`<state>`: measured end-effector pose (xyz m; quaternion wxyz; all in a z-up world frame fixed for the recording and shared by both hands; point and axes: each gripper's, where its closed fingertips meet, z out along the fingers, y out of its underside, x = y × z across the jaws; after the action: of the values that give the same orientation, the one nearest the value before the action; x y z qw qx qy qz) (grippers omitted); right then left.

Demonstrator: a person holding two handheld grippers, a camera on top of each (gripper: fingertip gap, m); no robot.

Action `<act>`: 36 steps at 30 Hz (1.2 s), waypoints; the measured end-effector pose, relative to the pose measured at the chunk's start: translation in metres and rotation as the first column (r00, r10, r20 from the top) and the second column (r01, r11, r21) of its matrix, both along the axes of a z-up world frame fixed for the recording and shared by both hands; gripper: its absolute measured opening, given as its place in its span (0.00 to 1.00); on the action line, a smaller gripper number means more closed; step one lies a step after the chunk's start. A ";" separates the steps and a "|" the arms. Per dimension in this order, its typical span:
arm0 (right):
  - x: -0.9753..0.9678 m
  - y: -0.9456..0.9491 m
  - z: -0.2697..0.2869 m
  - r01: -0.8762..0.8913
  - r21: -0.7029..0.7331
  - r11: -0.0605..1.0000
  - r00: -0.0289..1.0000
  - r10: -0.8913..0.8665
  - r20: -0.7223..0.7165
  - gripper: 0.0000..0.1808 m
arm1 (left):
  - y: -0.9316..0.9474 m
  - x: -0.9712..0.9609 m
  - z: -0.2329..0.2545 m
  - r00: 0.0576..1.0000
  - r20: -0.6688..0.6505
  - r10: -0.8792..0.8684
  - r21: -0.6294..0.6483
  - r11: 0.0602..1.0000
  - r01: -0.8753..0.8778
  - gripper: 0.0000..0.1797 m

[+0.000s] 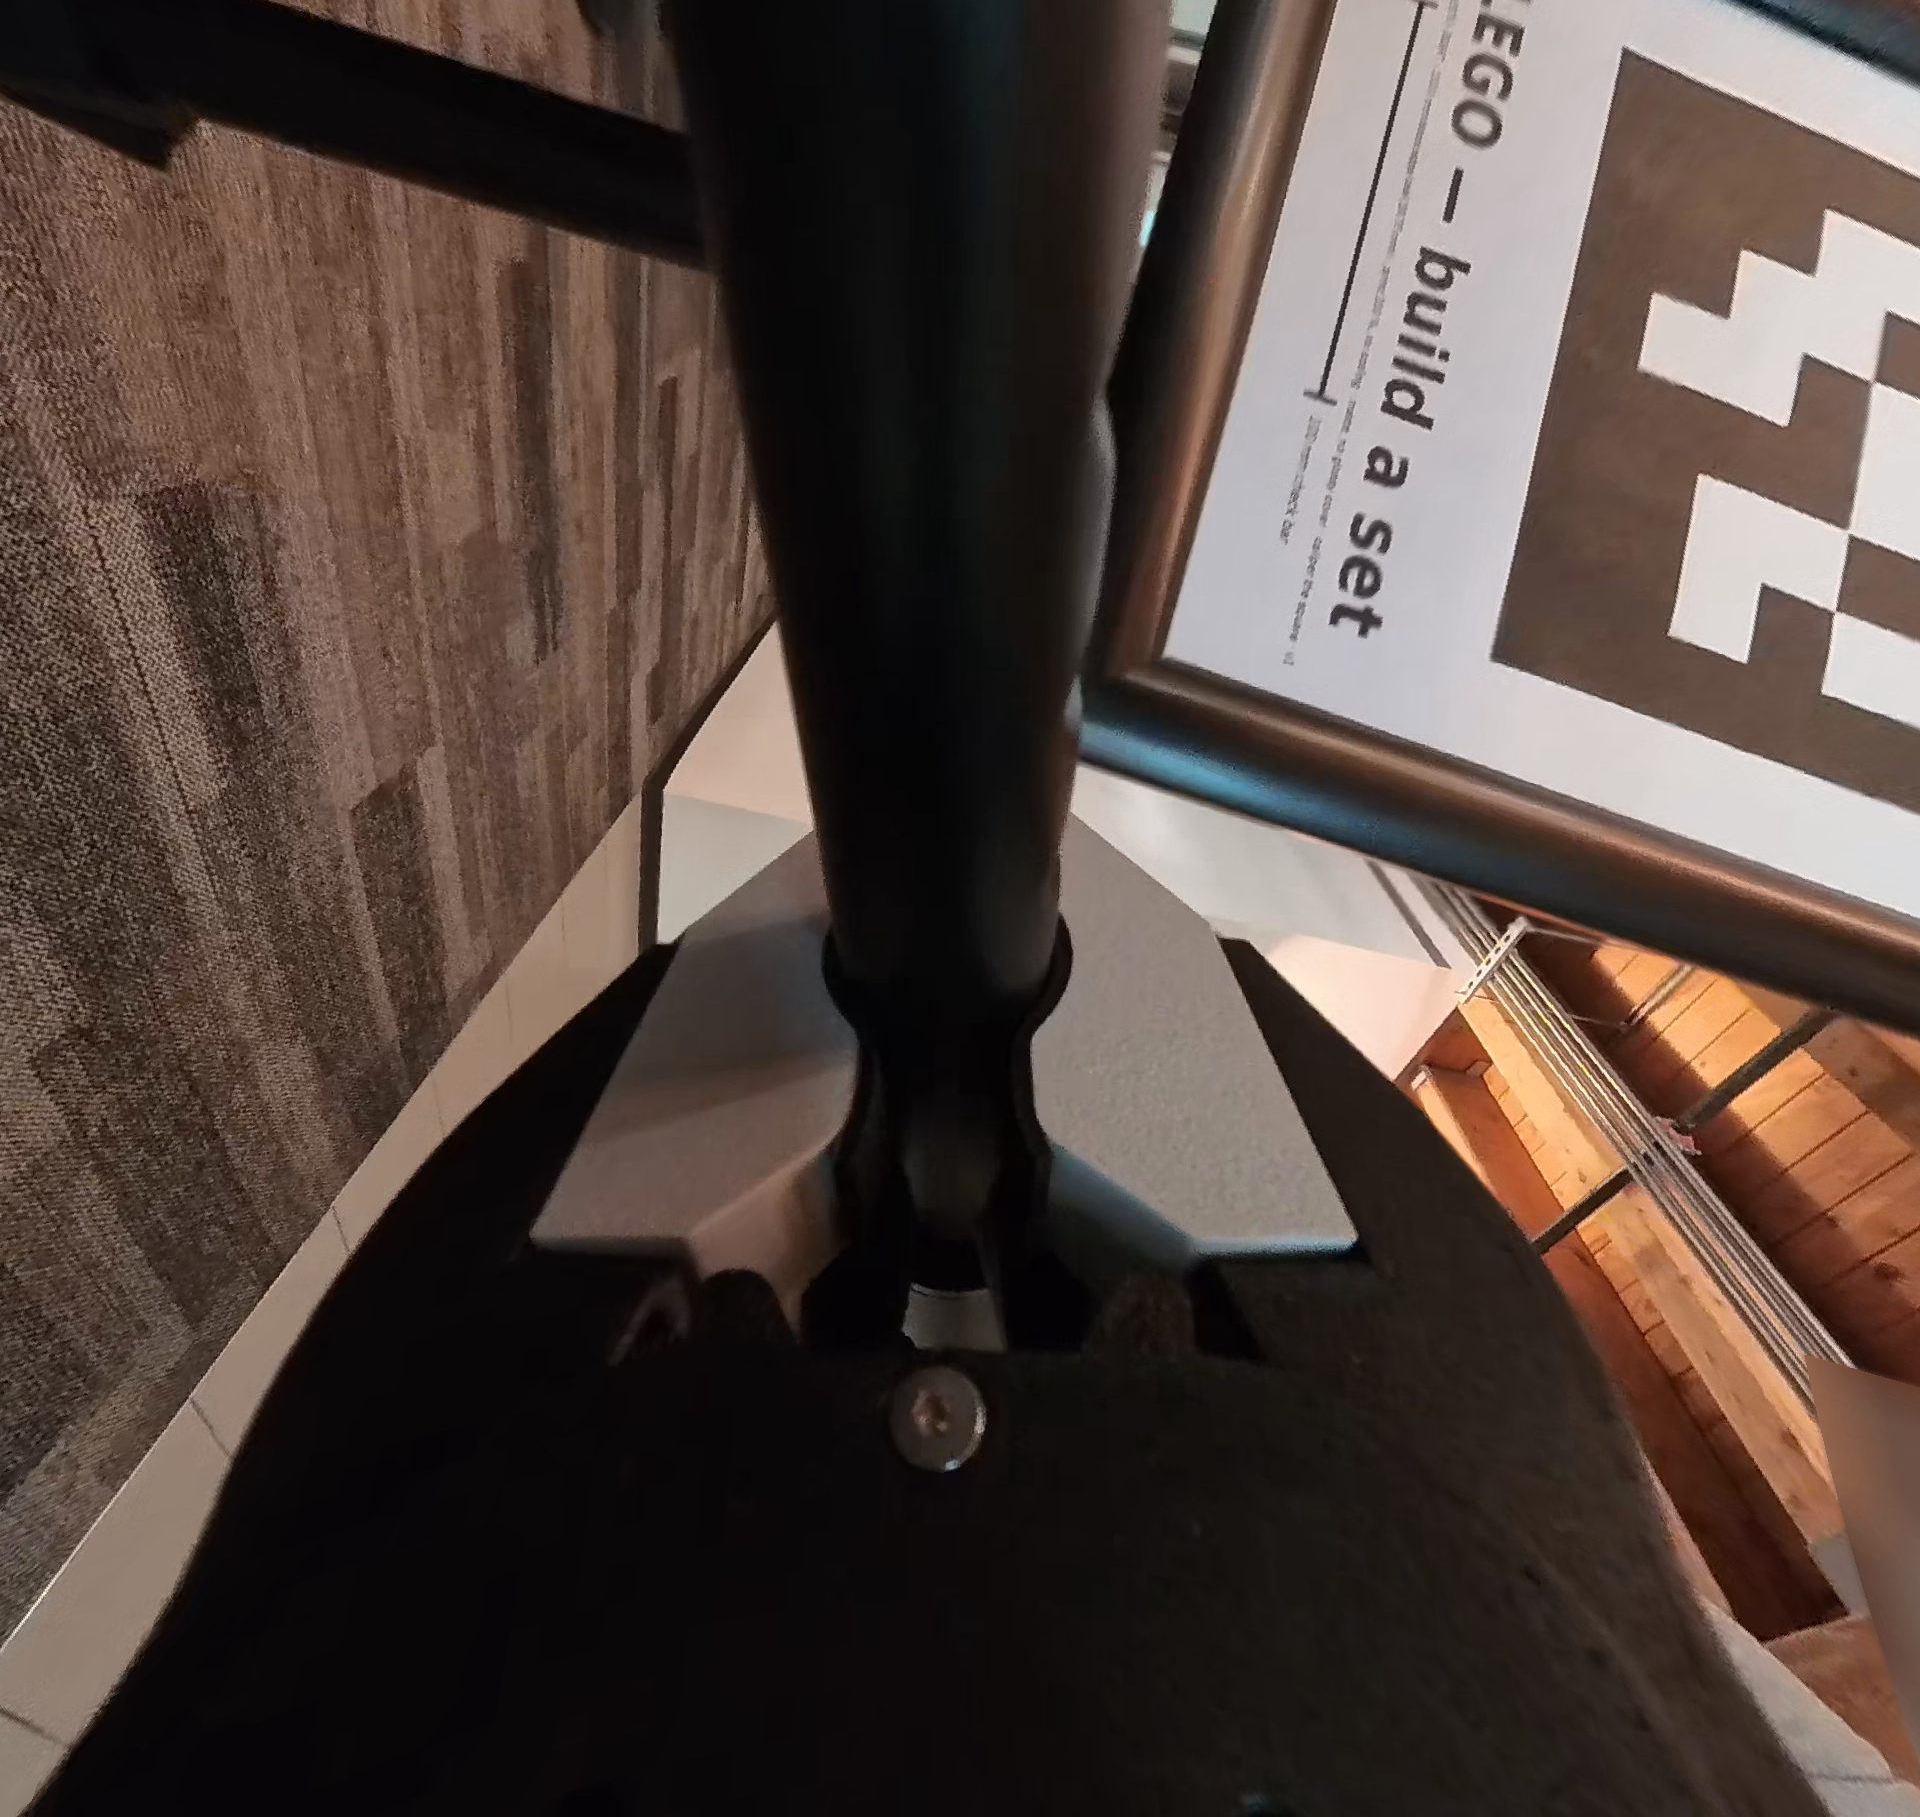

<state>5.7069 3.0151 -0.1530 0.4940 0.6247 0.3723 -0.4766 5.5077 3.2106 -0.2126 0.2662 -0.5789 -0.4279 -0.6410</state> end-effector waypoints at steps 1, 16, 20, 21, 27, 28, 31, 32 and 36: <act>-0.002 0.000 0.000 -0.005 0.001 1.000 1.000 0.005 -0.002 0.14 | 0.002 -0.002 0.001 1.000 -0.003 -0.009 0.000 1.000 0.009 0.08; -0.016 -0.003 -0.010 -0.092 0.065 0.994 0.995 0.089 0.052 0.15 | 0.012 -0.013 0.005 0.998 0.026 -0.054 0.058 0.997 0.053 0.08; -0.020 -0.006 -0.010 -0.097 0.062 0.993 0.994 0.094 0.052 0.15 | 0.010 -0.018 0.005 0.998 0.021 -0.056 0.064 0.996 0.055 0.08; -0.023 -0.007 -0.010 -0.097 0.059 0.994 0.994 0.094 0.051 0.15 | 0.010 -0.020 0.004 0.998 0.019 -0.057 0.065 0.996 0.055 0.08; -0.042 -0.010 -0.018 -0.102 0.071 0.992 0.994 0.098 0.048 0.15 | 0.008 -0.041 -0.002 0.999 0.008 -0.048 0.057 0.997 0.047 0.08; -0.047 -0.010 -0.020 -0.103 0.073 0.992 0.994 0.100 0.046 0.15 | 0.008 -0.046 -0.003 0.999 0.007 -0.046 0.057 0.997 0.046 0.08; -0.064 -0.009 -0.021 -0.102 0.078 0.992 0.994 0.099 0.044 0.15 | 0.006 -0.061 -0.005 0.999 0.004 -0.047 0.054 0.997 0.047 0.08; -0.069 -0.010 -0.022 -0.103 0.081 0.991 0.994 0.100 0.045 0.14 | 0.006 -0.067 -0.005 0.999 0.004 -0.045 0.051 0.998 0.044 0.08; -0.087 -0.022 -0.024 -0.094 0.099 0.991 0.995 0.089 0.055 0.14 | -0.004 -0.087 -0.006 0.999 0.013 -0.050 0.049 0.998 0.050 0.08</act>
<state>5.6198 2.9933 -0.1773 0.4924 0.6430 0.4116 -0.4180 5.4204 3.2063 -0.2187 0.2610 -0.5782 -0.3995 -0.6618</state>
